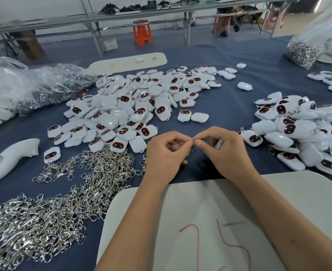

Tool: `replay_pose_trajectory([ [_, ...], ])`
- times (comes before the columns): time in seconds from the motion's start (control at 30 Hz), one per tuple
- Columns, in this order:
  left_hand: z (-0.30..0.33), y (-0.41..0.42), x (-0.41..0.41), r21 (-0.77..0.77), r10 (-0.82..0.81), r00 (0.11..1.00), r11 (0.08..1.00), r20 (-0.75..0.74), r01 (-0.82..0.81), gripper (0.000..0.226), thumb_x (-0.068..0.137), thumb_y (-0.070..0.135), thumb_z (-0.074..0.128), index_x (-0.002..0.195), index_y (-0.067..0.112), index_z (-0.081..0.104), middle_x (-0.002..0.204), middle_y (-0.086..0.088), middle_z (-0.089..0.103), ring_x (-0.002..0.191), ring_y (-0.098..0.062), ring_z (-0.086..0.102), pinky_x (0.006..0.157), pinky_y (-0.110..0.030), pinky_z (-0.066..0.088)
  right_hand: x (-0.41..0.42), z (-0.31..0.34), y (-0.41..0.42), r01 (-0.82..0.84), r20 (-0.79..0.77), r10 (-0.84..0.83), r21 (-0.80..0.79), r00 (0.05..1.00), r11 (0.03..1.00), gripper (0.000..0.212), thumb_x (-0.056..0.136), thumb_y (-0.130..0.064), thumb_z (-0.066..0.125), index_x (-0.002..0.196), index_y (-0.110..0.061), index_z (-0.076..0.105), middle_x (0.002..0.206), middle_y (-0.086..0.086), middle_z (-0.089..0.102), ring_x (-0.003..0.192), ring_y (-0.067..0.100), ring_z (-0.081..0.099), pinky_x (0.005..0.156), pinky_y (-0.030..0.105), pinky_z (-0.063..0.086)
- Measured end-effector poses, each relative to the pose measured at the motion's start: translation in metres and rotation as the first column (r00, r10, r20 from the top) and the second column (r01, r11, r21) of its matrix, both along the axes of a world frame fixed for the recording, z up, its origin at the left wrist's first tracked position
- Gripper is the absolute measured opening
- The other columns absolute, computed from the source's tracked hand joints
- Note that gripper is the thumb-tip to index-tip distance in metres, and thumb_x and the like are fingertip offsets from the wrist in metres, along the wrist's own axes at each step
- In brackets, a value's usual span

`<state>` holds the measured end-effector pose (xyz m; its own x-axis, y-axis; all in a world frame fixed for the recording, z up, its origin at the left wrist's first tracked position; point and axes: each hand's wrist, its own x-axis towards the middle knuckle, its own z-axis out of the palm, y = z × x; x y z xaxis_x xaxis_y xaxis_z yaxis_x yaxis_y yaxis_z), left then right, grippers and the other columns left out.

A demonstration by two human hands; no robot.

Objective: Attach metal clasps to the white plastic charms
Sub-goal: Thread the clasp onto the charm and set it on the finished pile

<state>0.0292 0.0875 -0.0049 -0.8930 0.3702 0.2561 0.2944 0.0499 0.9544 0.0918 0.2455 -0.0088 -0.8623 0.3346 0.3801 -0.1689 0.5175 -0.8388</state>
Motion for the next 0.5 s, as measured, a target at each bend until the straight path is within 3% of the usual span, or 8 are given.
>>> replay_pose_trajectory([
  [0.1,0.0001,0.0003,0.0004,0.005,0.016,1.0,1.0,-0.003,-0.016,0.01,0.088,0.003,0.076,0.086,0.012,0.079,0.075,-0.01,0.071,0.061,-0.018,0.063,0.049,-0.025,0.054,0.0013,0.0012,0.0,-0.038,0.013,0.039,-0.046,0.999,0.998,0.021,0.092,-0.01,0.076,0.085,-0.03,0.078,0.079,-0.012,0.073,0.066,0.029,0.053,0.064,0.035,0.049],
  [0.3,-0.0013,0.0009,0.0011,-0.032,0.083,0.993,0.996,-0.083,-0.085,0.012,0.087,0.004,0.076,0.084,0.015,0.079,0.075,-0.004,0.071,0.065,-0.03,0.063,0.045,-0.025,0.053,0.0022,0.0012,0.0012,-0.053,0.021,0.054,-0.066,0.998,0.996,0.016,0.094,-0.015,0.075,0.088,-0.028,0.082,0.078,0.011,0.074,0.072,0.041,0.058,0.069,0.051,0.053],
  [0.5,-0.004,0.0028,0.001,-0.092,0.069,0.989,0.992,-0.134,-0.082,0.012,0.086,0.007,0.079,0.083,0.019,0.079,0.075,0.01,0.07,0.065,-0.015,0.064,0.059,-0.045,0.06,0.0035,0.001,0.0003,-0.017,0.007,0.018,-0.081,1.0,0.997,0.021,0.092,-0.013,0.076,0.081,-0.031,0.078,0.066,-0.002,0.068,0.064,0.034,0.051,0.058,0.036,0.045],
])
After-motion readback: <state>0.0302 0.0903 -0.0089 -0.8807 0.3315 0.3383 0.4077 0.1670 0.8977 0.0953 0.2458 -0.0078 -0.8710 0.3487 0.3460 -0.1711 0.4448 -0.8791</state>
